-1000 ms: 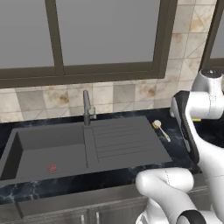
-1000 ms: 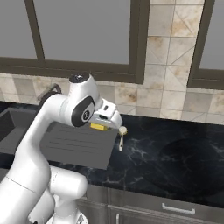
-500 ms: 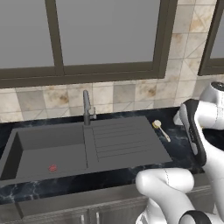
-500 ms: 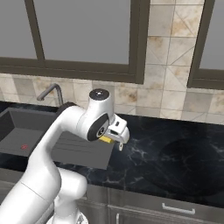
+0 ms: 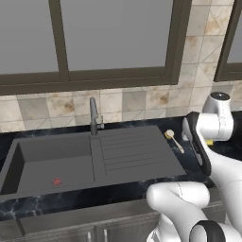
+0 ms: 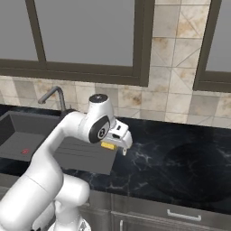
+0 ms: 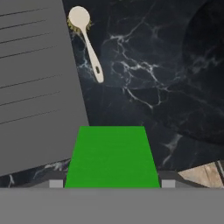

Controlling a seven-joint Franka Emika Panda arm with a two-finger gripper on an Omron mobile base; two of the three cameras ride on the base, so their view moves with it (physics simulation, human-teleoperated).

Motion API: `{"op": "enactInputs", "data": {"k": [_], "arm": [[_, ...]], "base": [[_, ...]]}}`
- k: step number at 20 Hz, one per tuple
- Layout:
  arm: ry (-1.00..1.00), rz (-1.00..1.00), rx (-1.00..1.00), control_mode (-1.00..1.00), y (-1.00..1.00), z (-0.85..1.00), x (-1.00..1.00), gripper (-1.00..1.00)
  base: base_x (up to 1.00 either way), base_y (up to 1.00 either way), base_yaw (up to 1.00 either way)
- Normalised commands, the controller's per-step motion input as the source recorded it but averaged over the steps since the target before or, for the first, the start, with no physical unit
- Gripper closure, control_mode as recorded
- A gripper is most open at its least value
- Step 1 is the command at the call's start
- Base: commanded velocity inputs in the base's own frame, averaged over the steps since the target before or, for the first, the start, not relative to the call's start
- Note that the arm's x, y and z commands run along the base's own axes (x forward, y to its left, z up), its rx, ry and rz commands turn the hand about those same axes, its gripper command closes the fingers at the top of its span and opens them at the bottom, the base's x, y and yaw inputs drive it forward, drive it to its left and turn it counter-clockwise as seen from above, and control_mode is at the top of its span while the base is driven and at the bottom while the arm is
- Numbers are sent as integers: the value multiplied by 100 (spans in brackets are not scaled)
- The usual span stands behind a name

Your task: Locate and retrieve the dish brush and sponge from the cabinet. Place them next to the sink.

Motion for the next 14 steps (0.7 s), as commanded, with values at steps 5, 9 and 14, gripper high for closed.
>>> {"op": "enactInputs", "data": {"k": [5,9,14], "arm": [[0,1,4,-100,0,-40,8,100],[-3,0,0,-100,2,-32,10,100],[0,0,0,-100,0,-30,10,100]], "base": [[0,0,0],[0,0,0],[0,0,0]]}}
